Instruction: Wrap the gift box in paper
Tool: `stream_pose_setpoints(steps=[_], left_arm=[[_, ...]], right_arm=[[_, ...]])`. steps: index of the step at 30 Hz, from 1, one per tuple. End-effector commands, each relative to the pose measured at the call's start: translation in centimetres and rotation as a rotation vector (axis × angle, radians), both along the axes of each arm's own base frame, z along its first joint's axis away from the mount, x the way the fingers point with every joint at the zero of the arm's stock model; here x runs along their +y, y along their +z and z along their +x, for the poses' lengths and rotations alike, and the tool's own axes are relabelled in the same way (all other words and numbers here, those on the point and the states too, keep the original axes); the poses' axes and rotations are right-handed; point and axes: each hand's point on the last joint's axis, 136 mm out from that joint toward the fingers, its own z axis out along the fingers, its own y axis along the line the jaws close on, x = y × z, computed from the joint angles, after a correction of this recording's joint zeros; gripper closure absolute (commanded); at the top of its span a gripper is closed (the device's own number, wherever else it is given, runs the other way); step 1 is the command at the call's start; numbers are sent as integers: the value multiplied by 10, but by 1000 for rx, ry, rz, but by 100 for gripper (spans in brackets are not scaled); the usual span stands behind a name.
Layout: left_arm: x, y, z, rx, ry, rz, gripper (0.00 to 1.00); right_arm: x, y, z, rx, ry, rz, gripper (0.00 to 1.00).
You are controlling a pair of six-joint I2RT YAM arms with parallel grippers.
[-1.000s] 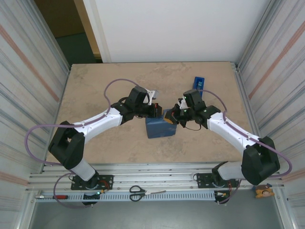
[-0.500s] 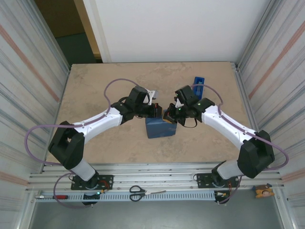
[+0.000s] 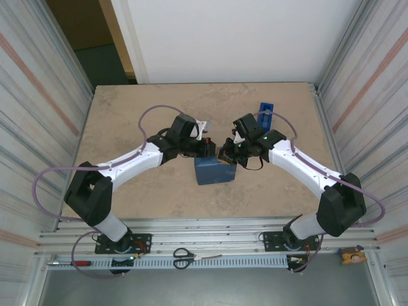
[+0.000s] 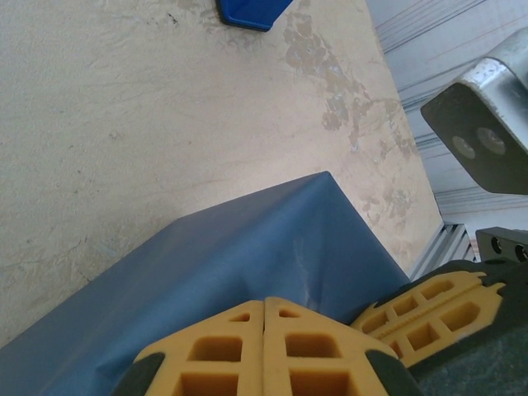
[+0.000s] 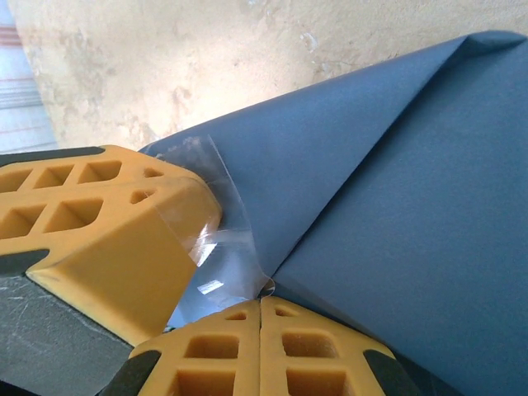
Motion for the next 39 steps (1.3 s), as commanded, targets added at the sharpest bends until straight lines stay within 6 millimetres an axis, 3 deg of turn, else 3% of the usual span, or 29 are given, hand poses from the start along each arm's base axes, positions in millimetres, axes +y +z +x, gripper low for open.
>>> stream_pose_setpoints(steps=[1, 9, 11, 24, 39], left_arm=[[9, 7, -16, 55, -18, 6, 96], [7, 32, -13, 14, -17, -60, 93], [5, 35, -14, 11, -26, -72, 97], [-14, 31, -1, 40, -61, -106, 100], [15, 64, 7, -100, 70, -102, 100]], right_arm=[[-36, -68, -28, 167, -6, -254, 100], [-36, -68, -28, 163, -5, -254, 100], [-36, -68, -28, 164, -5, -253, 100], [-33, -66, -28, 157, -1, -233, 100], [-33, -66, -29, 158, 1, -233, 100]])
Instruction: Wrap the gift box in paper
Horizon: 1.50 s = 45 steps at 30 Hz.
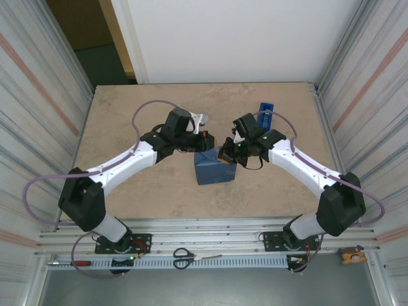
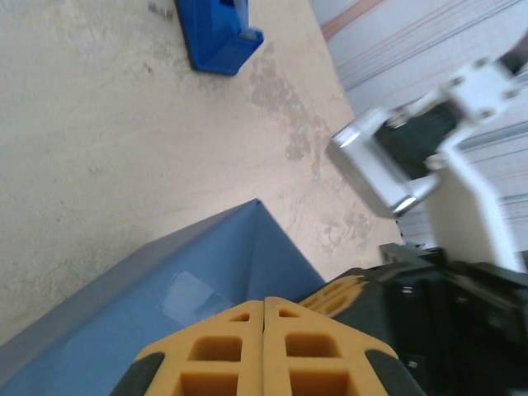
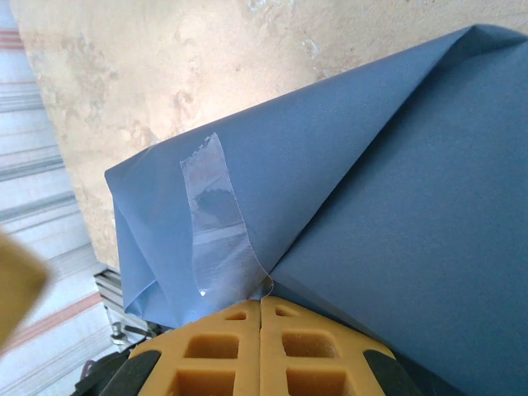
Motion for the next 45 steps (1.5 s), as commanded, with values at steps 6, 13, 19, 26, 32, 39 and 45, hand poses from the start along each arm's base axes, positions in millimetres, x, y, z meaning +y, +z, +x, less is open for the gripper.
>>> stream_pose_setpoints(steps=[6, 13, 19, 26, 32, 39, 45], left_arm=[[-16, 10, -7, 16, -111, -73, 100], [-21, -21, -7, 118, -119, -10, 100], [-24, -47, -14, 183, -168, 40, 100], [-12, -79, -19, 230, -164, 161, 100], [-1, -99, -20, 234, -156, 265, 100], [2, -123, -29, 250, -177, 342, 100], [5, -134, -34, 249, -173, 388, 100]], right_arm=[[-34, -67, -30, 165, 3, -234, 100], [-33, -66, -30, 162, 3, -230, 100], [-30, -63, -30, 158, 8, -214, 100], [-24, -56, -25, 141, 14, -187, 100], [-17, -47, -19, 118, 22, -157, 98], [-2, -26, -9, 67, 40, -74, 94], [11, 10, 0, -11, 58, 5, 86]])
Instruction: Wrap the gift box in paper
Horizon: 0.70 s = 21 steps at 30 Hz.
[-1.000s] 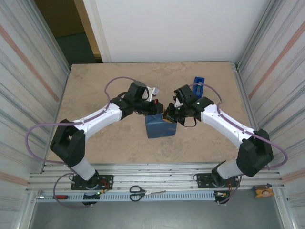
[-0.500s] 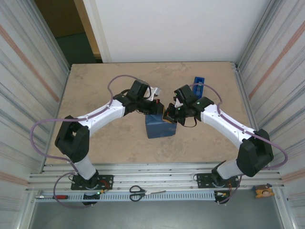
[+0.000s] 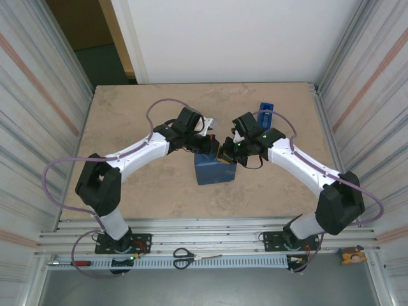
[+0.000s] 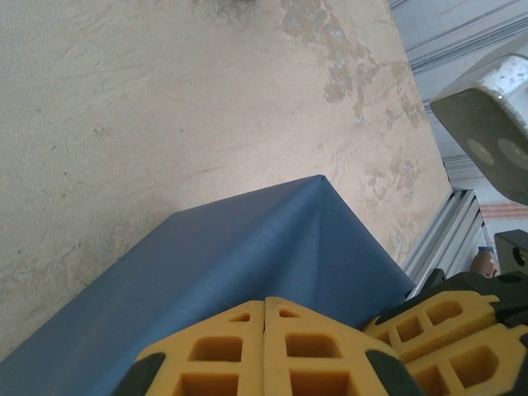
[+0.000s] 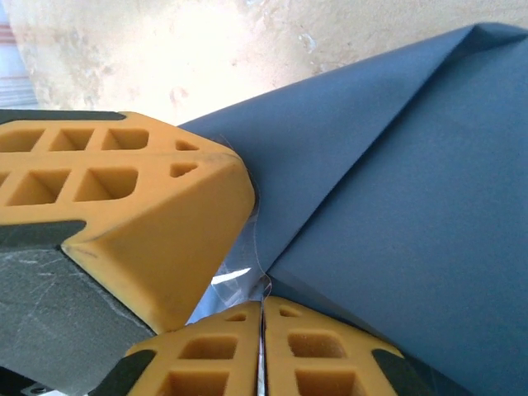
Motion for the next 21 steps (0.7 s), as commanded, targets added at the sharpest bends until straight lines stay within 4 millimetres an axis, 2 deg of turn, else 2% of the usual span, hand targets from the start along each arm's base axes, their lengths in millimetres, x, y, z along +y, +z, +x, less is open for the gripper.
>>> stream_pose_setpoints(steps=[1, 6, 15, 21], left_arm=[[22, -79, -38, 156, -33, 244, 100], [23, -88, -42, 165, -32, 261, 100], [23, -94, -46, 174, -38, 268, 100], [24, -100, -49, 181, -42, 280, 100]], right_arm=[[11, 11, 1, -28, 48, 18, 84], [16, 26, 4, -52, 52, 60, 79], [14, 26, 3, -43, 31, 73, 73], [16, 34, 3, -58, 28, 103, 69]])
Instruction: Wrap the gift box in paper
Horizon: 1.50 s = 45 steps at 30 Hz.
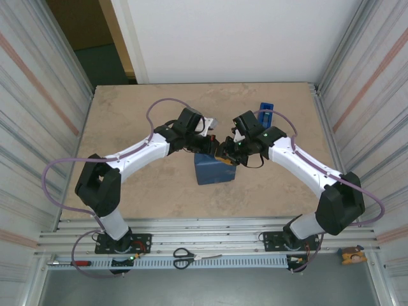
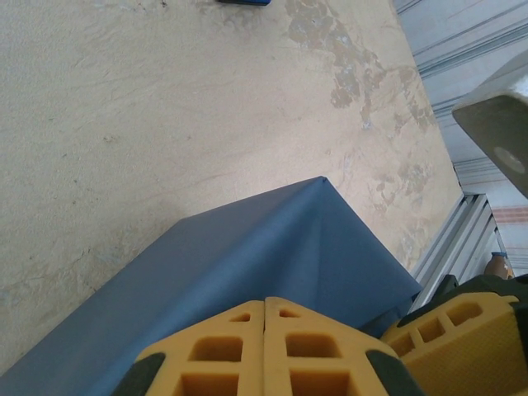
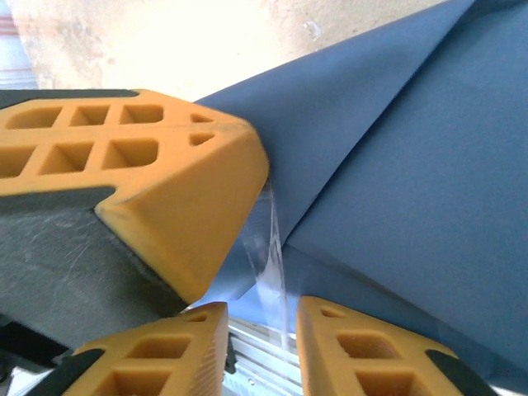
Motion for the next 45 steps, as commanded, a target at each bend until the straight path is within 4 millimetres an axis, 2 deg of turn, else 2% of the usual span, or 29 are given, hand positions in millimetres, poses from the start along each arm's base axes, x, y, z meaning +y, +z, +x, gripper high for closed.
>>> stream_pose_setpoints(steps=[1, 5, 7, 10, 15, 17, 19, 21, 23, 28, 31, 34, 37, 39, 41, 45], left_arm=[[24, -98, -51, 210, -50, 263, 100], [25, -102, -54, 218, -55, 270, 100], [26, -103, -55, 221, -54, 273, 100], [26, -102, -55, 217, -55, 272, 100], [25, -98, -55, 209, -57, 264, 100], [25, -96, -55, 207, -54, 258, 100], [24, -93, -54, 201, -53, 251, 100], [24, -91, -53, 197, -49, 246, 100], [24, -91, -53, 196, -48, 248, 100], [25, -90, -53, 196, -44, 253, 100], [25, -90, -54, 198, -46, 251, 100], [25, -90, -53, 198, -43, 249, 100], [24, -90, -53, 200, -43, 248, 100], [24, -89, -53, 197, -45, 246, 100], [24, -88, -52, 194, -43, 243, 100], [21, -84, -51, 193, -45, 233, 100]], right_arm=[[15, 27, 8, -76, 17, 93, 69], [14, 28, 6, -74, 14, 98, 65], [11, 27, 5, -73, 6, 91, 59], [6, 25, 1, -64, -1, 77, 57], [-17, 30, -12, -89, -36, 14, 53], [-32, 32, -13, -120, -68, -10, 59], [-40, 35, -10, -162, -95, 0, 77], [-38, 39, -5, -187, -103, 55, 90], [-27, 41, -3, -179, -79, 122, 99], [-9, 35, -1, -146, -19, 174, 100], [-5, 25, 3, -130, -5, 170, 100], [-11, 1, 2, -88, 4, 129, 100], [-21, -30, -12, -14, 7, 74, 100], [-29, -42, -20, 9, -1, 44, 100], [-32, -37, -19, -8, -5, 46, 100], [-25, -3, -6, -112, 26, 82, 100]])
